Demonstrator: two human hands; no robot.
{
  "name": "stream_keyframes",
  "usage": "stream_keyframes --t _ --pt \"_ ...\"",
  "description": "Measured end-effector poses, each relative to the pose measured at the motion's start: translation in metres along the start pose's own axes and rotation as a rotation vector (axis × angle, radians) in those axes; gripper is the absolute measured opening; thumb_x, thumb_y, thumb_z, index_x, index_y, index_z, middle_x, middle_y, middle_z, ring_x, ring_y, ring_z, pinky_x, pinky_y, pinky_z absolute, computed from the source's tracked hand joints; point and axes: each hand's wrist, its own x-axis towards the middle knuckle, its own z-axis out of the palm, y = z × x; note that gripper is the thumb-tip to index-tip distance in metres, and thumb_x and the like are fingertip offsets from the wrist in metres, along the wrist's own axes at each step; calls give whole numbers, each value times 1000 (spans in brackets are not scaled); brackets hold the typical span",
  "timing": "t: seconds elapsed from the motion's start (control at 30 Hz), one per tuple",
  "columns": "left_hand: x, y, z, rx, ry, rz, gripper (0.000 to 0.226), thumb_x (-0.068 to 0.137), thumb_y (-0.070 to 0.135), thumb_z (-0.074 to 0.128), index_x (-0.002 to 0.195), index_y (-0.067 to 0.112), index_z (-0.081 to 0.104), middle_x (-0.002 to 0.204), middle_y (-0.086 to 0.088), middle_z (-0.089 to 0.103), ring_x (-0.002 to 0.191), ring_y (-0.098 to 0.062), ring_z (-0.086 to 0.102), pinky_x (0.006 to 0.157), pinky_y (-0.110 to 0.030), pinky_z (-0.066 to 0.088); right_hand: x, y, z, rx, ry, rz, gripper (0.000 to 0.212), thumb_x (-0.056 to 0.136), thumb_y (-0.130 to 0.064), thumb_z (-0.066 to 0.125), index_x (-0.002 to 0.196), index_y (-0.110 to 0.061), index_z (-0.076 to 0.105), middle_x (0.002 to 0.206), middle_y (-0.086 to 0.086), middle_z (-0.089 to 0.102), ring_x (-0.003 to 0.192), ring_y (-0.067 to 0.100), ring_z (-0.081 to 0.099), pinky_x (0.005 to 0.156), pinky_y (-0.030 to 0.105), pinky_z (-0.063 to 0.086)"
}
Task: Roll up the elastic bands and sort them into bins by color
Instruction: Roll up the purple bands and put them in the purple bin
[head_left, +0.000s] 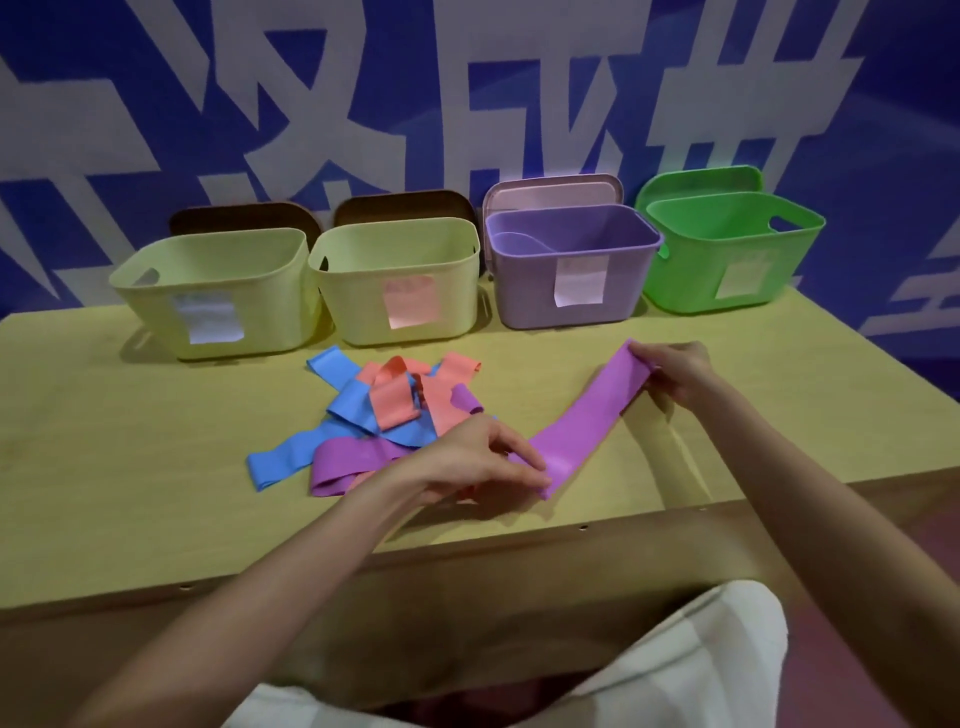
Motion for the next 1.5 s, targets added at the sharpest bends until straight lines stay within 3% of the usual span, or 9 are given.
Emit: stream_keyframes --t 0.1,0.2,0.4,0.63,0.9,1.07,1.2,1.37,1.5 --pt "-1 0 6 -67 -46 39 21 72 1 79 88 12 76 81 -12 71 76 -19 66 72 -37 54 3 -7 -2 -9 76 -59 24 76 -11 80 68 -8 58 66 8 54 56 17 52 39 18 47" --pt "3 -2 6 15 75 116 16 74 3 79 89 7 75 77 -10 68 70 -17 64 61 -29 54 9 -12 -2 -60 98 -118 24 75 -12 81 67 -10 59 65 5 54 56 13 50 38 14 44" --pt "5 -7 8 603 264 574 14 74 21 79 84 16 71 119 -2 49 107 -13 49 88 -28 45 18 -22 4 -114 91 -172 21 75 -12 82 69 -11 62 67 5 57 58 14 53 42 14 45" --pt "15 -16 19 887 256 916 16 80 25 74 85 10 70 102 -2 65 105 -20 53 83 -39 44 21 -45 27 -281 130 -365 30 73 -16 84 78 -8 55 77 5 58 73 20 58 65 30 54" --pt "22 -35 34 754 455 789 17 80 29 73 84 13 70 86 4 66 99 -15 55 87 -31 40 29 -63 52 -682 43 -670 36 73 -20 82 93 -3 57 88 8 57 79 22 51 63 33 40" --pt "24 -43 38 717 388 796 14 80 19 75 85 7 73 86 -1 71 100 -17 62 86 -32 49 38 -53 70 -629 22 -654 40 66 -23 87 87 -4 59 85 7 60 77 20 56 69 39 50" --pt "24 -43 38 531 278 664 15 80 16 75 93 7 74 89 -2 73 84 -13 66 73 -35 53 40 -31 85 -548 0 -567 44 63 -25 90 83 -10 54 81 6 61 71 17 56 57 18 45" --pt "25 -39 38 455 250 617 14 80 13 75 92 6 74 88 -3 73 82 -13 66 73 -36 52 47 -9 97 -524 17 -503 49 60 -28 91 87 -1 60 73 -7 53 63 11 51 53 12 38" --pt "26 -40 40 532 221 577 15 81 17 72 92 7 72 87 -3 71 84 -16 64 73 -37 49 47 4 105 -590 26 -530 58 61 -31 90 97 -1 55 80 -6 48 76 17 51 63 27 37"
